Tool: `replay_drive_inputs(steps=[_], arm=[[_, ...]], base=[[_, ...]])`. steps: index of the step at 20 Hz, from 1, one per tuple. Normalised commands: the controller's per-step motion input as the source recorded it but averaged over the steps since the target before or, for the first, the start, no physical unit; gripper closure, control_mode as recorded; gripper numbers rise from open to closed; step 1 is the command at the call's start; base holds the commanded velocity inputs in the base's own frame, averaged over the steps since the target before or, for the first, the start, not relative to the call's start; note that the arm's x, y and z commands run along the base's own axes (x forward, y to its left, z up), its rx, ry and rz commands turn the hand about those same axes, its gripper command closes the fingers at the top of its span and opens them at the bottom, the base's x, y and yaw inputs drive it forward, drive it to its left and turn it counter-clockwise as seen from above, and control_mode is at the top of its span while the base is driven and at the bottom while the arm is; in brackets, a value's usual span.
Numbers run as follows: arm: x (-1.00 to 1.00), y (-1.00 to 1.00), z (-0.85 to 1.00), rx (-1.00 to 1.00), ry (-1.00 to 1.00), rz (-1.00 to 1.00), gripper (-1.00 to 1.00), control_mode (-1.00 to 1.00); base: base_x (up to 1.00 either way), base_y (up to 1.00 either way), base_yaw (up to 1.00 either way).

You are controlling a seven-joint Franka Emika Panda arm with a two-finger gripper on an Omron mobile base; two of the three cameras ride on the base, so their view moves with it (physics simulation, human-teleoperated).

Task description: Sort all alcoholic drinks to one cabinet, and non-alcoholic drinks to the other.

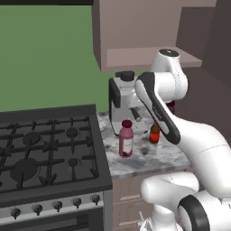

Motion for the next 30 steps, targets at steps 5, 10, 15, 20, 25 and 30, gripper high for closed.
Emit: replay_drive_inputs(steps=[5,10,15,20,25,30], arm=[[-0.2,0.42,-0.07,0.0,-0.04,0.0,-1.0,-1.0],[-0.12,0.21,-0.03,0.0,-0.15,0.0,-1.0,-1.0],[-0.1,0.07,-0.05,0.0,-0.17,0.0,-1.0,-1.0],[-0.09,0.0,-0.1,0.0,-0.15,0.0,-1.0,-1.0],[-0.07,0.0,-0.14,0.0,-0.12,0.0,-1.0,-1.0],[-0.04,0.0,-0.18,0.0,-0.08,0.0,-1.0,-1.0]], base=[[0.0,0.0,0.0],[0.0,0.0,0.0],[0.0,0.0,0.0],[0.0,0.0,0.0],[0.0,0.0,0.0],[0.0,0.0,0.0]])
